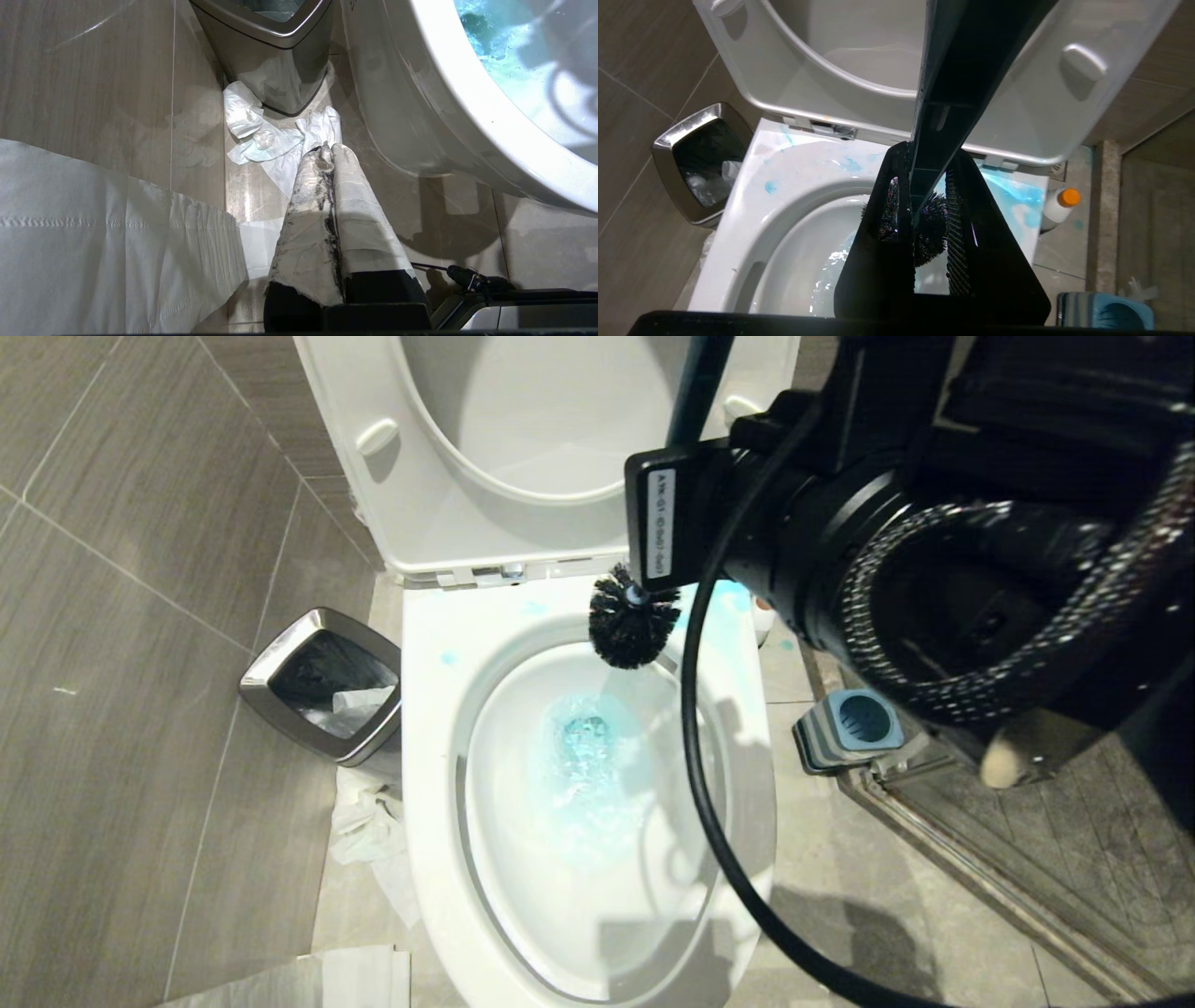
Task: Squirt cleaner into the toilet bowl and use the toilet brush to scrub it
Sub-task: Put the toilet brush back
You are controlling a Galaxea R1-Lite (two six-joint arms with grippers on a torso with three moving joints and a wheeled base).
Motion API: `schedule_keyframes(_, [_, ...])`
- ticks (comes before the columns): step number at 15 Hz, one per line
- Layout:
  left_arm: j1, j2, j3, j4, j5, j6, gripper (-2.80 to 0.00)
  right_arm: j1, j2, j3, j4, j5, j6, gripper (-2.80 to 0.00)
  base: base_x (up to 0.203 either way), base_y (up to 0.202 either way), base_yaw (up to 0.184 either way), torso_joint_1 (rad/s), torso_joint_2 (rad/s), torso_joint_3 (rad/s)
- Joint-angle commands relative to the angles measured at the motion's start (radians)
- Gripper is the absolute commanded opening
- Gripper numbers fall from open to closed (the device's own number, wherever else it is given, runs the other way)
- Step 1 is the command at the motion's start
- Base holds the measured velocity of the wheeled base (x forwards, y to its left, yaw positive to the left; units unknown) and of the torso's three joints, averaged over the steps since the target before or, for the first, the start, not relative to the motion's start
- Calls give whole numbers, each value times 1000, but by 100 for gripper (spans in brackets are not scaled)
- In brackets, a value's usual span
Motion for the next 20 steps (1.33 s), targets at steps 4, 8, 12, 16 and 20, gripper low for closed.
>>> schedule_keyframes(4, [1, 2, 0, 0, 1, 0, -280, -52, -189, -17, 212, -77, -6, -280, 0, 0, 0, 0, 0, 0])
schedule_keyframes(8, [-1, 2, 0, 0, 1, 0, -280, -264, -228, -1, 310, -38, 12, -280, 0, 0, 0, 0, 0, 0])
schedule_keyframes(12, [1, 2, 0, 0, 1, 0, -280, -563, -212, 136, 313, 232, 108, -280, 0, 0, 0, 0, 0, 0])
schedule_keyframes(16, [-1, 2, 0, 0, 1, 0, -280, -780, -173, 299, 161, 403, 160, -280, 0, 0, 0, 0, 0, 0])
schedule_keyframes(20, [0, 2, 0, 0, 1, 0, -280, -910, -122, 399, 73, 543, 164, -280, 0, 0, 0, 0, 0, 0])
